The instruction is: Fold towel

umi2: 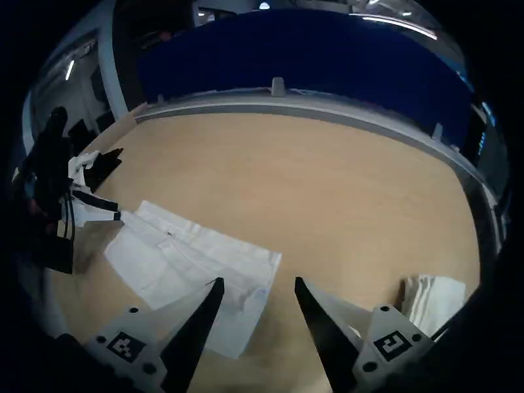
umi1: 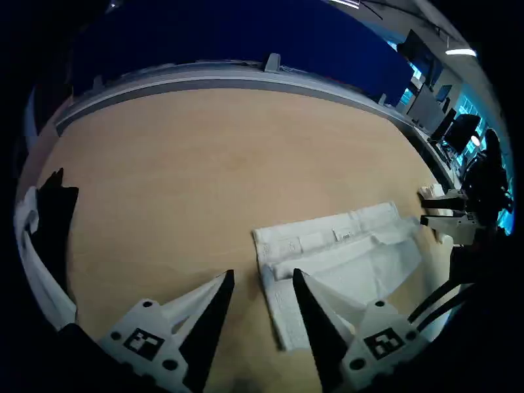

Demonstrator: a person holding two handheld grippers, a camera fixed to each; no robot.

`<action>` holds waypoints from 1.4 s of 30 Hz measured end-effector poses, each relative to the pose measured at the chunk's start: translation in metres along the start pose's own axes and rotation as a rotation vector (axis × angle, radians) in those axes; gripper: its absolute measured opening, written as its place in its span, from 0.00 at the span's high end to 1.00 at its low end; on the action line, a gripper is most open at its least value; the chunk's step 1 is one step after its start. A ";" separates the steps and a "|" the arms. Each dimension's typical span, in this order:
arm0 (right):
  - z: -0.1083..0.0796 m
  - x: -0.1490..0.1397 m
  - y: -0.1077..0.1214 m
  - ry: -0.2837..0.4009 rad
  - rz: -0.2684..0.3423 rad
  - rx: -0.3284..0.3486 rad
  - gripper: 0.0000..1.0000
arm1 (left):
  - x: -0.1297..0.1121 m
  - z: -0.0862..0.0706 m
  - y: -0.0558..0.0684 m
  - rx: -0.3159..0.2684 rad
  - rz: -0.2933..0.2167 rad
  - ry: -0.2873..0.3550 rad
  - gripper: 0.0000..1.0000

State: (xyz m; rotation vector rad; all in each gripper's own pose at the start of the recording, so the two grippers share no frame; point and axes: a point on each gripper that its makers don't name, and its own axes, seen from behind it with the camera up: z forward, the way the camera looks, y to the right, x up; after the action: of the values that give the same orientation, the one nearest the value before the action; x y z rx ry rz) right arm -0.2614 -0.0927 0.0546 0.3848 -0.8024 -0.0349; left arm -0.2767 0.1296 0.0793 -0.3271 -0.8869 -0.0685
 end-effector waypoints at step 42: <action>-0.061 -0.049 -0.021 0.003 -0.070 -0.024 0.00 | -0.075 -0.104 0.002 0.080 -0.024 0.053 0.12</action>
State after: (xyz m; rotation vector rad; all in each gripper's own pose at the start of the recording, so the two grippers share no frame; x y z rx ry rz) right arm -0.2498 -0.0843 -0.0250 0.3906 -0.7847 -0.1094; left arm -0.2464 0.0937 -0.0399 -0.2388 -0.8387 -0.0632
